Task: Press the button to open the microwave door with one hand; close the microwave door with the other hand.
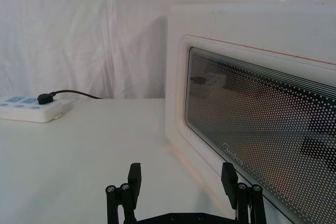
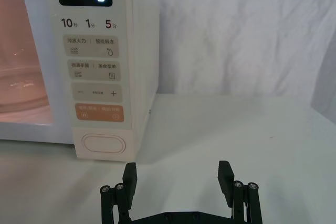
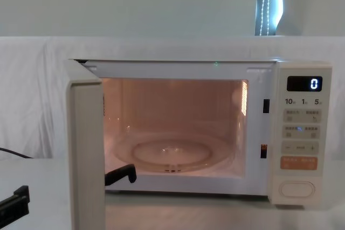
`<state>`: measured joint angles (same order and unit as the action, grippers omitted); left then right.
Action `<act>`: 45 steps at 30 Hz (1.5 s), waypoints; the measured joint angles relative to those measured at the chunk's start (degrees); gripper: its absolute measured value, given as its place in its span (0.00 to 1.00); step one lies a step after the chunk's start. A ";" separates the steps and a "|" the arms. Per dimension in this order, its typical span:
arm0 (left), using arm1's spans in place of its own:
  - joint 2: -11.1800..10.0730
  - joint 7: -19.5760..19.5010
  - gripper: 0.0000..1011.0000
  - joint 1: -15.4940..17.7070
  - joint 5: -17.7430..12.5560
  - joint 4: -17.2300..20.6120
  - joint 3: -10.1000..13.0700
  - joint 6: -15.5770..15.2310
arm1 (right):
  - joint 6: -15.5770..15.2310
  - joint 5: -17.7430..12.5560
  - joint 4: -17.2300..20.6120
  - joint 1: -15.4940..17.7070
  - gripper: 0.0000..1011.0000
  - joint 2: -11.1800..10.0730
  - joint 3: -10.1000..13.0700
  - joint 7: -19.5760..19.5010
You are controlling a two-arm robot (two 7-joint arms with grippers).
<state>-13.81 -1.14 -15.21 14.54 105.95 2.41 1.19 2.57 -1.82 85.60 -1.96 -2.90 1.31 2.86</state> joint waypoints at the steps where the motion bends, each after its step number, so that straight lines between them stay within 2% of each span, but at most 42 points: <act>1: 0.00 0.00 0.99 0.00 0.00 0.00 0.00 0.00 | 0.00 0.00 0.00 0.00 0.99 0.00 0.00 0.00; 25: 0.00 0.00 0.99 0.00 0.00 0.00 0.00 0.00 | 0.00 0.00 0.00 0.00 0.99 0.00 0.00 0.00; 32: 0.00 0.00 0.85 0.00 0.00 0.00 0.00 0.00 | 0.00 0.00 0.00 0.00 0.99 0.00 0.00 0.00; 36: 0.00 0.00 0.70 0.00 0.00 0.00 0.00 0.00 | 0.00 0.00 0.00 0.00 0.99 0.00 0.00 0.00; 38: 0.00 0.00 0.67 0.00 0.00 0.00 0.00 0.00 | 0.00 0.00 0.00 0.00 0.99 0.00 0.00 0.00; 40: 0.00 0.00 0.58 0.00 0.00 0.00 0.00 0.00 | 0.00 0.00 0.00 0.00 0.99 0.00 0.00 0.00; 41: 0.00 0.00 0.58 0.00 0.00 0.00 0.00 0.00 | 0.00 0.00 0.00 0.00 0.99 0.00 0.00 0.00; 43: 0.00 0.00 0.48 0.00 0.00 0.00 0.00 0.00 | 0.00 0.00 0.00 0.00 0.99 0.00 0.00 0.00; 45: 0.00 0.00 0.44 0.00 0.00 0.00 0.00 0.00 | 0.00 0.00 0.00 0.00 0.99 0.00 0.00 0.00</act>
<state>-13.80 -1.14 -15.21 14.54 105.95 2.42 1.19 2.57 -1.82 85.60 -1.96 -2.90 1.31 2.86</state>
